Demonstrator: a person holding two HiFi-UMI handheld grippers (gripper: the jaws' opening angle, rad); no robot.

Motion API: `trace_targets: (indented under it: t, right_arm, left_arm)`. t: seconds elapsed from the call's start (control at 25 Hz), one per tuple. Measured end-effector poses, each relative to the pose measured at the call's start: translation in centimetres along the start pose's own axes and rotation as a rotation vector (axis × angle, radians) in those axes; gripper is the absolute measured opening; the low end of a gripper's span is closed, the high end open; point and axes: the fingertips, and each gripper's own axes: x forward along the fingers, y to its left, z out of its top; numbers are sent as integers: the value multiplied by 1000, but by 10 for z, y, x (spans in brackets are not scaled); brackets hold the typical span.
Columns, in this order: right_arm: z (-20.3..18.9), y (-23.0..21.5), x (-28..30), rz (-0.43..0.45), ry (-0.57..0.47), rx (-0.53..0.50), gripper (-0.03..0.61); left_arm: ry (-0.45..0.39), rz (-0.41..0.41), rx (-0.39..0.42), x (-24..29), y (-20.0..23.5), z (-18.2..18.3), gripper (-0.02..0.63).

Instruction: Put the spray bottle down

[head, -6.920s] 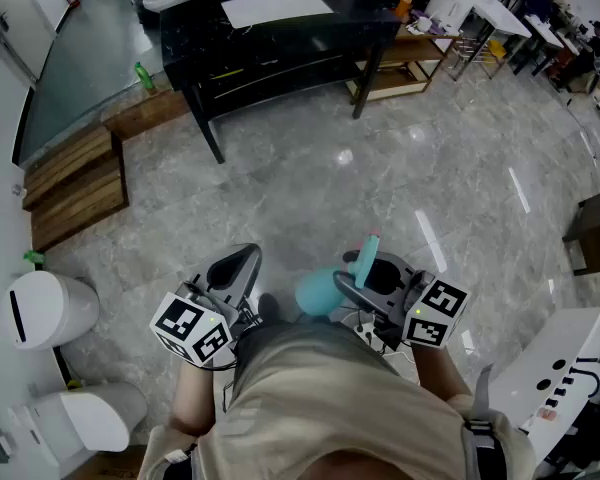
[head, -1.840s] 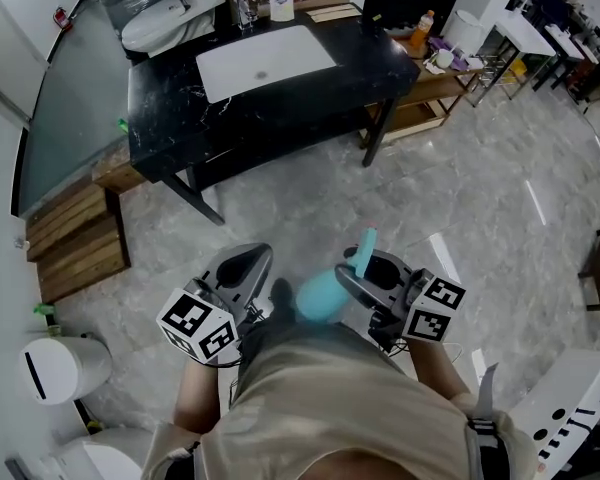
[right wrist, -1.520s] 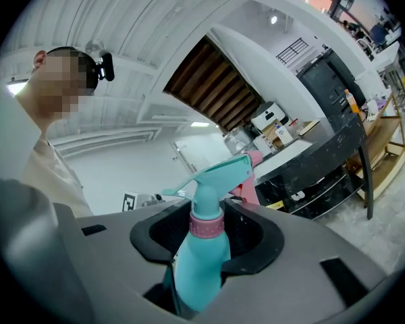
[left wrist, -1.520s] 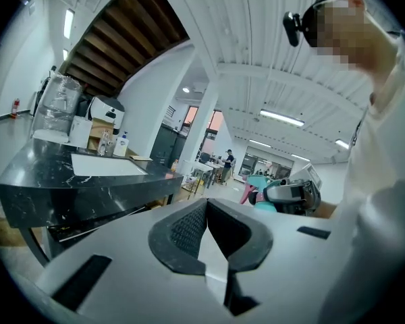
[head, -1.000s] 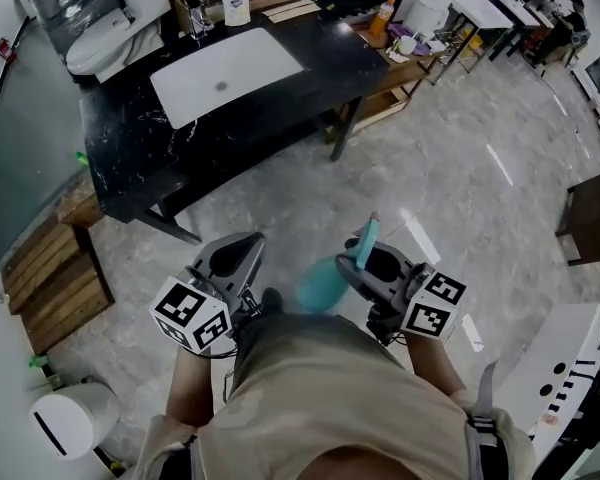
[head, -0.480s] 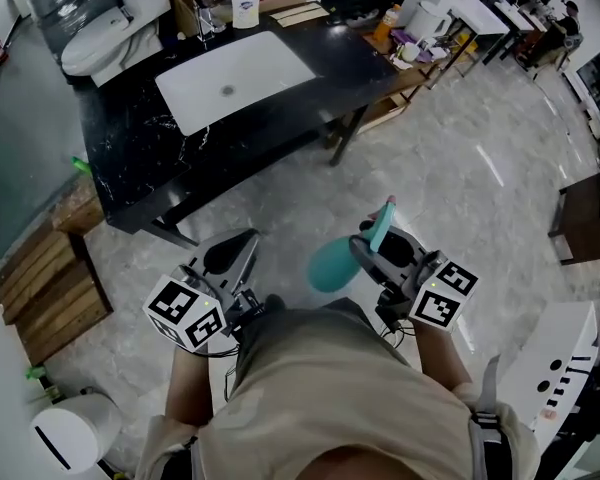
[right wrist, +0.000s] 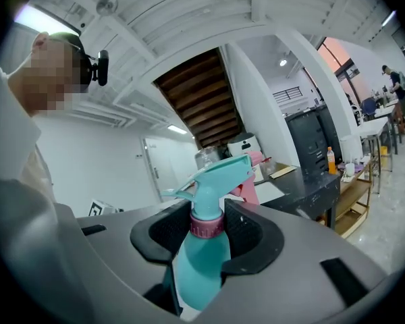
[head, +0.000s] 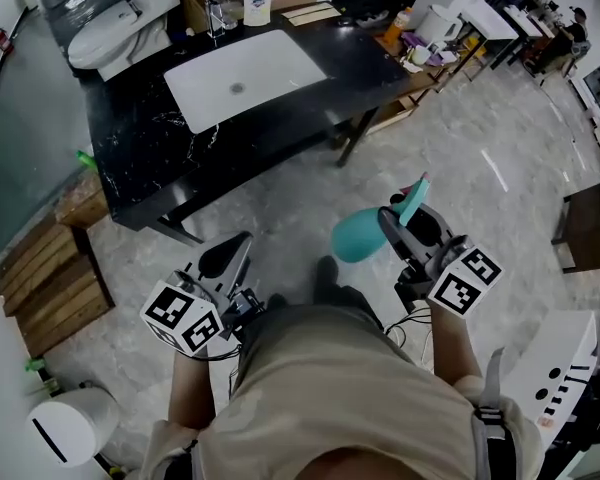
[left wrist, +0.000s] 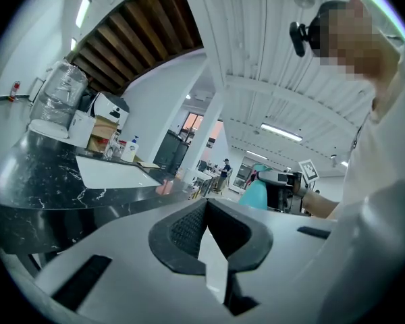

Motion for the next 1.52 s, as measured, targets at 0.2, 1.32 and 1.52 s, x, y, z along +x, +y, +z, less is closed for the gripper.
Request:
trace_targets:
  t: [0.2, 1.32, 1.52]
  right_arm:
    - [11, -21, 5, -16, -30, -30, 161]
    - [73, -171, 47, 141, -85, 65, 161]
    - [83, -198, 48, 158, -93, 77, 161]
  left_arm:
    - [0, 42, 10, 5, 4, 4, 11]
    - [52, 187, 73, 148, 0, 44, 11]
    - [67, 204, 97, 176, -5, 50, 11]
